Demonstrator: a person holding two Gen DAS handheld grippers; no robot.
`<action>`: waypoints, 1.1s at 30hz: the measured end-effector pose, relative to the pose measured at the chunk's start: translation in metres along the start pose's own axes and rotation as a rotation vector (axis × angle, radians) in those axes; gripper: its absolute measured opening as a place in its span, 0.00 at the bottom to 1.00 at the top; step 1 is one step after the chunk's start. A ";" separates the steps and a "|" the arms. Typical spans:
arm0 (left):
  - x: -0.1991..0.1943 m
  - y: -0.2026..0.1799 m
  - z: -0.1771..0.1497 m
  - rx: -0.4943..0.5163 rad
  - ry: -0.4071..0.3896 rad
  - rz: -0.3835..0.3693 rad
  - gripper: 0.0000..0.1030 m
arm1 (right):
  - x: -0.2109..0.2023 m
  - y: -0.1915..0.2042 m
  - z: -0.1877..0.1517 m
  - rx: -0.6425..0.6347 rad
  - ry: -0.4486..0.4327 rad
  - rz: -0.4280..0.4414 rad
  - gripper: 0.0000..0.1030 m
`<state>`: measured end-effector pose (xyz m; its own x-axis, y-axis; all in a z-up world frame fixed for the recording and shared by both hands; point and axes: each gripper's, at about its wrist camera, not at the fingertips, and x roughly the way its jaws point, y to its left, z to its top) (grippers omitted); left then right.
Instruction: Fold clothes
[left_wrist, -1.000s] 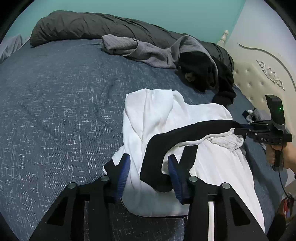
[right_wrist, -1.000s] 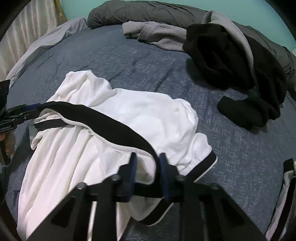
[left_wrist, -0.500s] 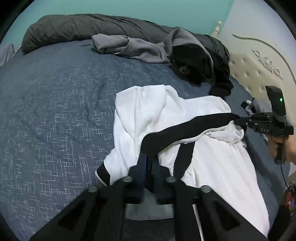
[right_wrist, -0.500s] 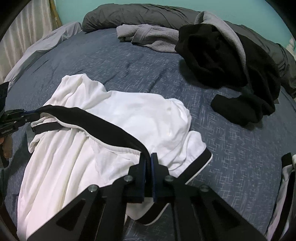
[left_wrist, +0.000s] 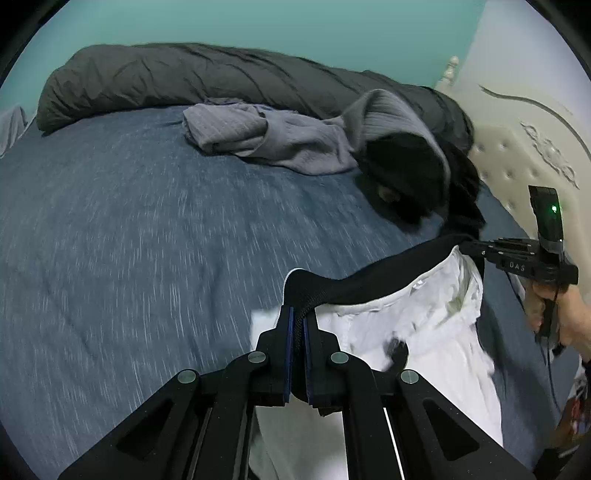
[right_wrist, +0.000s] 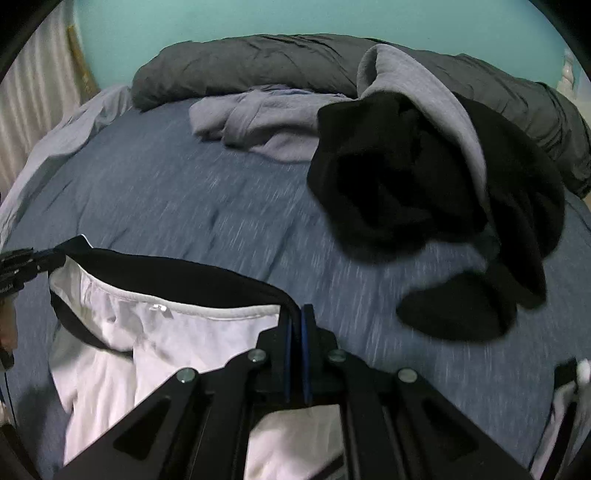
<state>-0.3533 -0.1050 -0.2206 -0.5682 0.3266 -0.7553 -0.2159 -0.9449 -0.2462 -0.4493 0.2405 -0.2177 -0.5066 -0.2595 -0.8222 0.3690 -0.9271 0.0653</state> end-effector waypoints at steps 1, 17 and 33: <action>0.008 0.004 0.010 0.000 0.015 0.011 0.05 | 0.008 -0.001 0.010 0.001 0.004 -0.006 0.04; 0.133 0.049 0.089 -0.056 0.174 0.110 0.05 | 0.122 -0.024 0.078 -0.079 0.077 -0.122 0.04; 0.115 0.049 0.076 -0.061 0.126 0.072 0.48 | 0.100 -0.053 0.079 0.056 0.052 0.024 0.47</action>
<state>-0.4894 -0.1123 -0.2732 -0.4751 0.2563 -0.8418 -0.1278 -0.9666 -0.2222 -0.5807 0.2424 -0.2591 -0.4566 -0.2693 -0.8480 0.3356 -0.9348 0.1162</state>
